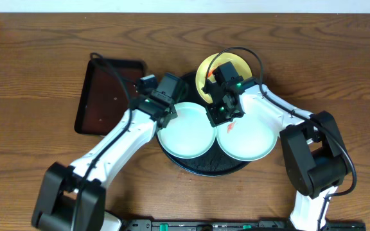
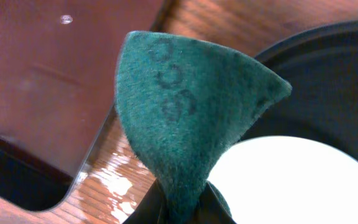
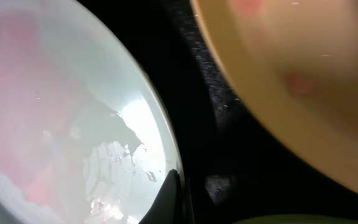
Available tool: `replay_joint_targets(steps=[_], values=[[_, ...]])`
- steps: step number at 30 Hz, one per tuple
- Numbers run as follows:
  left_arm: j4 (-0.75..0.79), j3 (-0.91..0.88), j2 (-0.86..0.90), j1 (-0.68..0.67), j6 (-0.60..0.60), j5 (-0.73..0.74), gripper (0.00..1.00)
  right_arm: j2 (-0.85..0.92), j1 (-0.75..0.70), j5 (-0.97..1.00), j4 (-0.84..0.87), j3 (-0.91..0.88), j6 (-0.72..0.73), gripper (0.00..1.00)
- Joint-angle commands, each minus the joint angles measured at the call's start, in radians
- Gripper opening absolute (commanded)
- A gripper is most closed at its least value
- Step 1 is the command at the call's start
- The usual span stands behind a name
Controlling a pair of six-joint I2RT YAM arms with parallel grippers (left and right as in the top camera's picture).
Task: Clean dirty plates on tray and stack at the side
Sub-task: 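Scrub the left plate with the sponge in the left gripper, then lift the sponge with the left gripper back over the black tray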
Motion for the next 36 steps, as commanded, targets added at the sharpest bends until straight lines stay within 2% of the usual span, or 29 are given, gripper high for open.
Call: replay_joint_targets(steps=[1,8,14,20,22,25,29,36], values=[[0.01,0.007,-0.006,0.003,-0.011,0.225,0.08,0.009,-0.001,0.014,-0.002,0.006,-0.009,0.01],[0.063,-0.044,0.038,-0.008,0.003,0.373,0.07,0.009,-0.001,0.013,-0.002,0.006,-0.008,0.01],[0.084,-0.06,0.153,-0.023,0.004,0.37,0.07,0.009,0.0,0.013,-0.002,0.006,-0.008,0.01],[0.021,-0.06,0.154,-0.021,0.003,0.119,0.07,0.009,0.0,0.014,-0.006,0.006,-0.009,0.01],[-0.003,-0.056,0.12,-0.021,0.003,0.0,0.08,0.009,0.0,0.014,-0.006,0.006,-0.009,0.01],[-0.02,-0.05,0.039,-0.021,0.003,-0.088,0.08,0.009,0.0,0.014,-0.009,0.006,-0.009,0.01],[-0.017,-0.049,-0.087,-0.02,0.003,-0.154,0.08,0.009,0.001,0.013,-0.011,0.006,-0.009,0.01],[-0.075,-0.049,-0.237,-0.008,-0.041,-0.148,0.08,0.008,0.011,-0.006,-0.035,0.006,-0.005,0.01]])
